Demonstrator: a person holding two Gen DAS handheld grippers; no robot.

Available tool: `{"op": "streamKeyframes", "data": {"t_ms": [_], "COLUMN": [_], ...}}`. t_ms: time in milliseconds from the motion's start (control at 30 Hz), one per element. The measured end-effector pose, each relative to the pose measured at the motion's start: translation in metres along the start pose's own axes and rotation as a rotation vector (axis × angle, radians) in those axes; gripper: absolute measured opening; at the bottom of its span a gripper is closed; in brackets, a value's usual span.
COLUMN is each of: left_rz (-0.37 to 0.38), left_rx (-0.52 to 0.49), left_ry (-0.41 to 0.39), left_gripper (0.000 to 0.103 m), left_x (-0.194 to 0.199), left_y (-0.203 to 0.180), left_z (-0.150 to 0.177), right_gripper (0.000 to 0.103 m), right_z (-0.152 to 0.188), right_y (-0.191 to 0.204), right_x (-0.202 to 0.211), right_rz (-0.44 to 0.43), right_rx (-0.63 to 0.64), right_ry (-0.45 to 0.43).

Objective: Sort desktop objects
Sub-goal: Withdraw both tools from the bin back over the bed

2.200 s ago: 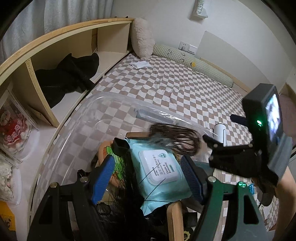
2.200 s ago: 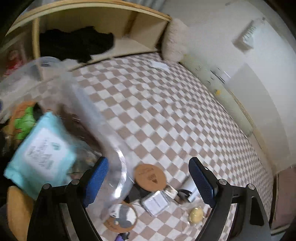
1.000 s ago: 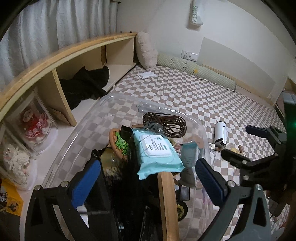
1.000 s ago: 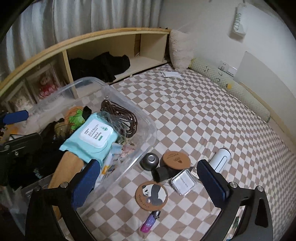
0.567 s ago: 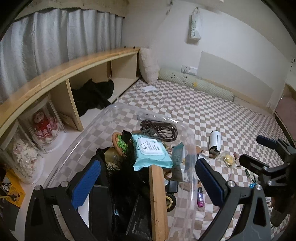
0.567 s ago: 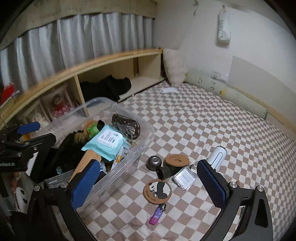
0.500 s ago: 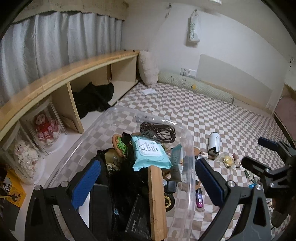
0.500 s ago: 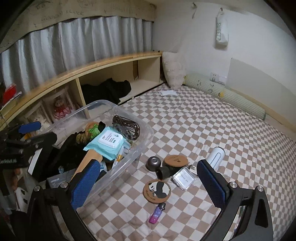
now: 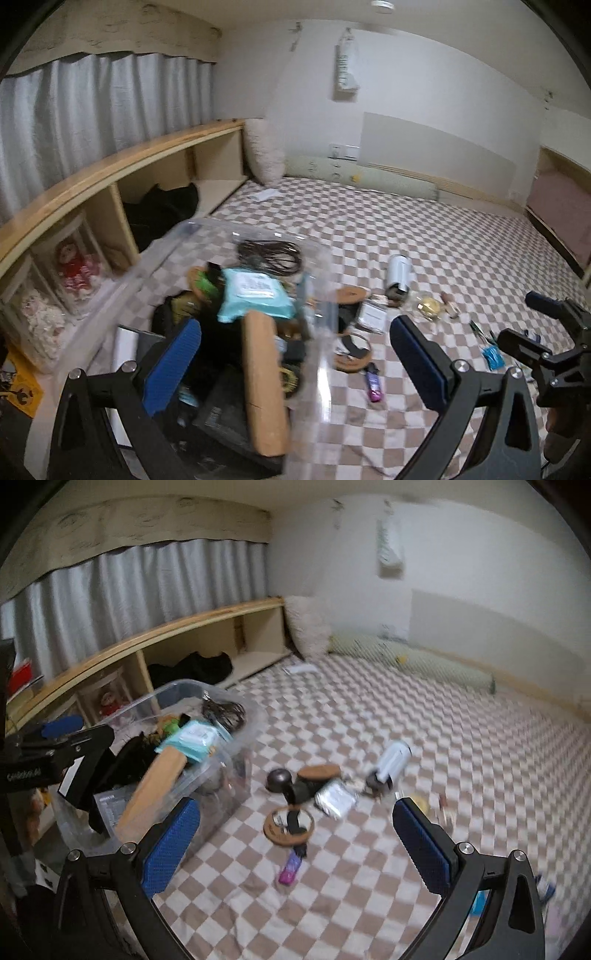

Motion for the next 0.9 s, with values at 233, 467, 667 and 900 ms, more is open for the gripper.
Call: {"op": "streamKeyframes", "data": {"t_ms": [233,467,667,900], "left_rz": [0.076,0.166,0.179,0.140], "left_rx": [-0.097,-0.137,-0.149,-0.147], "left_ry": [-0.034,-0.012,0.067,0.066], "left_gripper": [0.103,0.103,0.103,0.103], "left_x": [-0.005,-0.023,-0.055,-0.069], "left_y": [-0.064,-0.119,-0.140,-0.137], "left_z": [0.019,0.047,0.084,0.112], "right_gripper": [0.103,0.103,0.103,0.103], "right_z": [0.049,0.097,0.131,0.147], "right_y": [-0.044,-0.084,-0.107,-0.114], "right_x": [0.004,0.003,-0.003,-0.010], "right_rz": [0.095,0.162,0.173,0.158], "right_rx": [-0.072,-0.147,-0.204,-0.230], "right_ry": [0.050,0.056,0.058,0.034]}}
Point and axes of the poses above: each gripper's, at about its wrist camera, not at the fingertips, and x roughly against the way its jaws point, y to its left, z to its underside, the point moved 10 cm from there along -x, roughly the way its jaws point, and after that the axes turned 1 degree about -x, right-handed, at the moved point
